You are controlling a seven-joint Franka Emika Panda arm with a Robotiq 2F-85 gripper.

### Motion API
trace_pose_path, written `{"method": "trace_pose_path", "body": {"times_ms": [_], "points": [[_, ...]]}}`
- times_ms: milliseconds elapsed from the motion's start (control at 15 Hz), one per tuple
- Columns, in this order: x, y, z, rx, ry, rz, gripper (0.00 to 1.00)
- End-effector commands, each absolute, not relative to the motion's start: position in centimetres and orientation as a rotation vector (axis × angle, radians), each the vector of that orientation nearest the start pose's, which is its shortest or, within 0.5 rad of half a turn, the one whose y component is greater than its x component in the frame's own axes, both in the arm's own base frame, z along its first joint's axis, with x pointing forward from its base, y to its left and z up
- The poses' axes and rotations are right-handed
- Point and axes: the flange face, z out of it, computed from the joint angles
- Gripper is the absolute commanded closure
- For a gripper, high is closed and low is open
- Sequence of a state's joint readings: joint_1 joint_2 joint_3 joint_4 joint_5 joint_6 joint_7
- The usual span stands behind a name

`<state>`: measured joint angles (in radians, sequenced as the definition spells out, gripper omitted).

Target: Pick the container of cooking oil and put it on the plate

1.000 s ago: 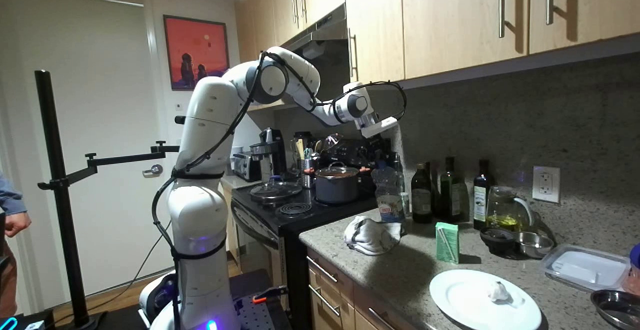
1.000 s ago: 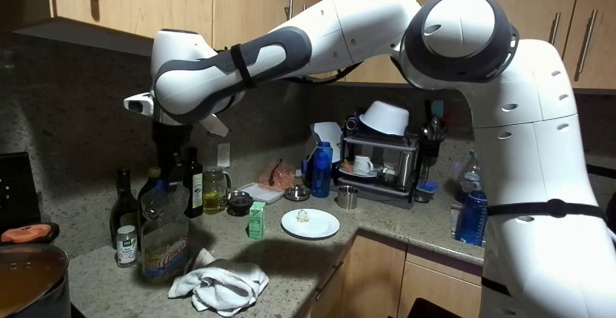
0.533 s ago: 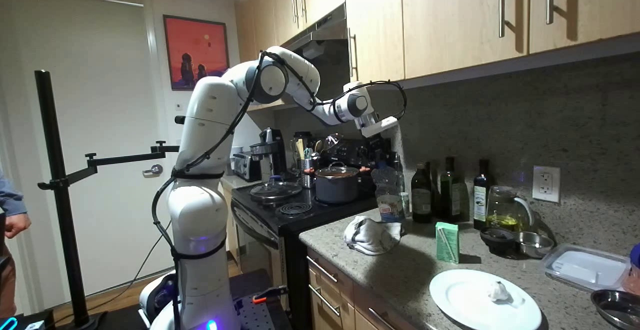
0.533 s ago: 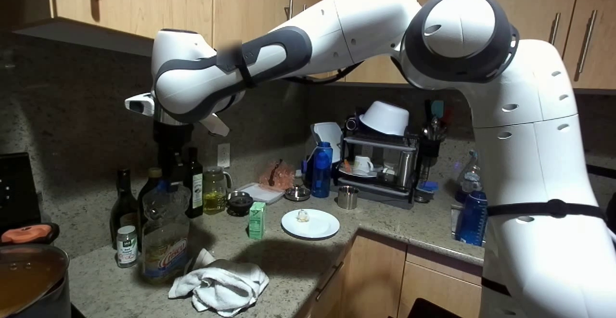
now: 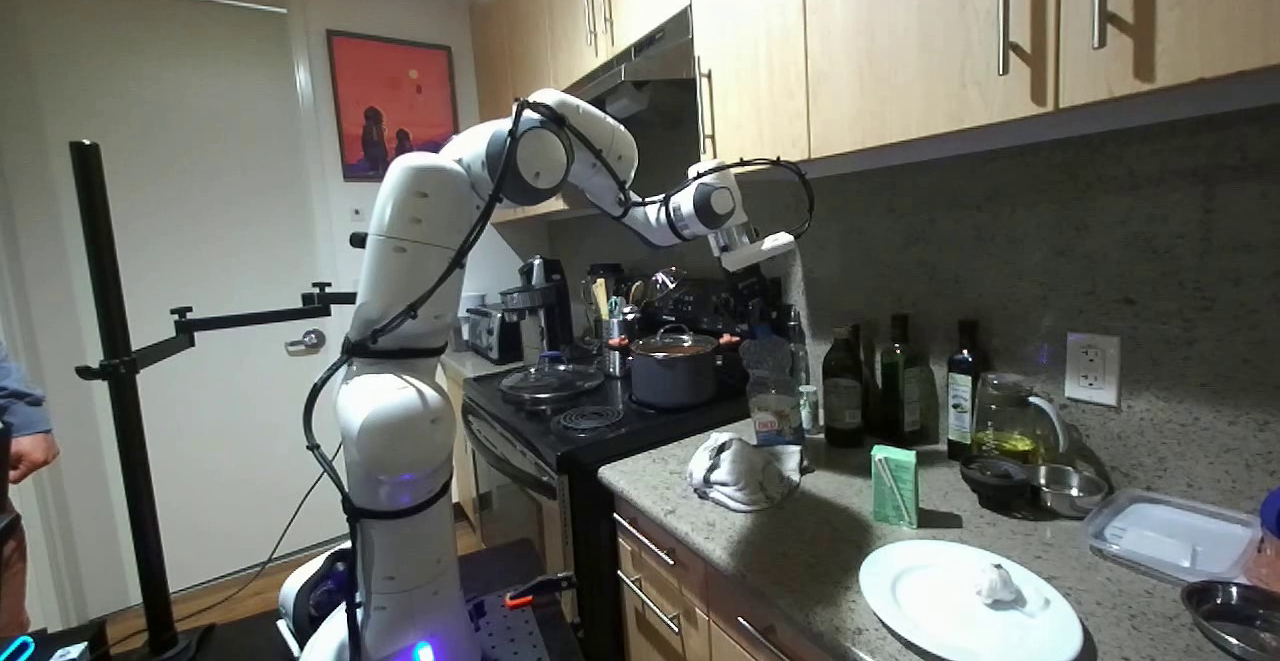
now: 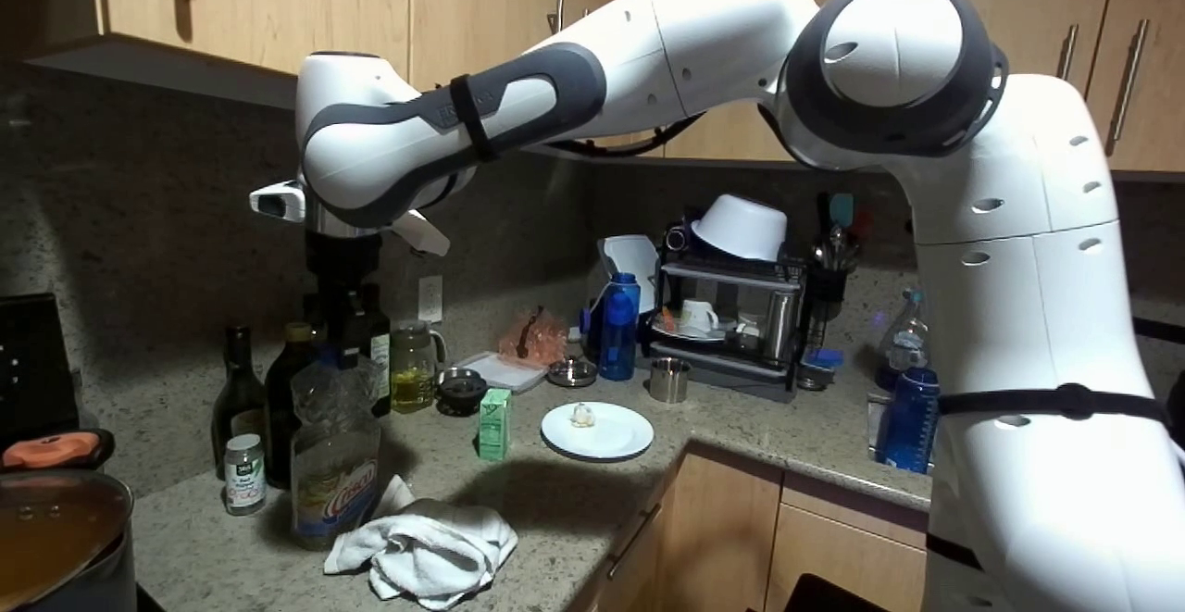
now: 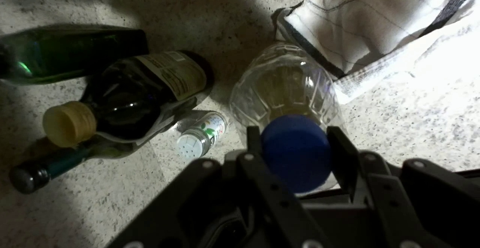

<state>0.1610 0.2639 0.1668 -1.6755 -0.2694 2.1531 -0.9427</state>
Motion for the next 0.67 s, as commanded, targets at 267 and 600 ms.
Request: {"method": "trace_pose_path", "body": {"times_ms": [267,600], "points": [[61.6,17.3,50.7,-2.685,-2.113,-0.246,0.79],[60.6,16.1,53.7,-2.779,-2.041,-0.336,0.79]]}}
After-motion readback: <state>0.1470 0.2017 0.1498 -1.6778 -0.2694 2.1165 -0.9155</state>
